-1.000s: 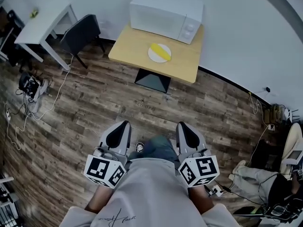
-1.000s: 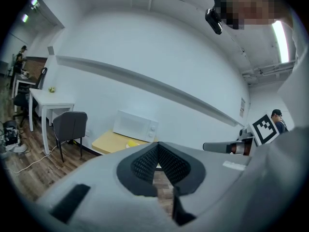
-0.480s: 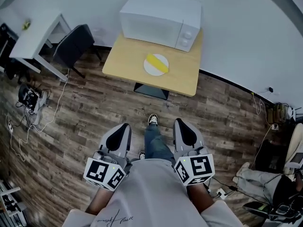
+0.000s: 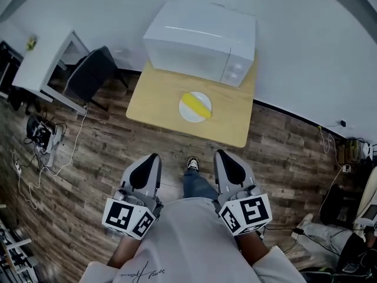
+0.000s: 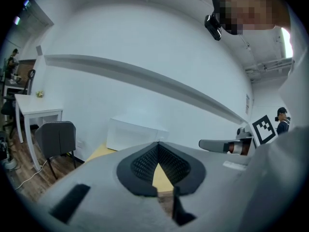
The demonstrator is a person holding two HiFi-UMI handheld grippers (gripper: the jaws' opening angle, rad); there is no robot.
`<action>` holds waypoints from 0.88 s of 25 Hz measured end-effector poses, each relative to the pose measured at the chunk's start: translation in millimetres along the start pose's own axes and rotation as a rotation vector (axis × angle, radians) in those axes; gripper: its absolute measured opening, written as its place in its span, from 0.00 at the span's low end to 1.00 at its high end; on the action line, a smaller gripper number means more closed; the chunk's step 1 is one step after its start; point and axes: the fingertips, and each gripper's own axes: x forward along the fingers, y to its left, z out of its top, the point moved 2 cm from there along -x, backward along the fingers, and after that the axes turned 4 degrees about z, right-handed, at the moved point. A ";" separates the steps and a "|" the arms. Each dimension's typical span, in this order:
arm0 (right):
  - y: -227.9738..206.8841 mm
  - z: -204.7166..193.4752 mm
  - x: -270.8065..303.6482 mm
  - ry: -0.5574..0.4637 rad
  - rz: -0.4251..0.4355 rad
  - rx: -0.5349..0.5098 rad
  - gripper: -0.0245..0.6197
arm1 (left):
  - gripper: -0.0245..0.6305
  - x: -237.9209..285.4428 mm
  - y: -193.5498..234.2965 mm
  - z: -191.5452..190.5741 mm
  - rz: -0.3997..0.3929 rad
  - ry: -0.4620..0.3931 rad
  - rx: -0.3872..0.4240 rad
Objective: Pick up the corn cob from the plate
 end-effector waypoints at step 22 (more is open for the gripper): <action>-78.5 42.2 92.4 0.025 0.117 -0.037 0.06 | 0.03 123.7 14.3 30.2 0.022 -0.003 0.013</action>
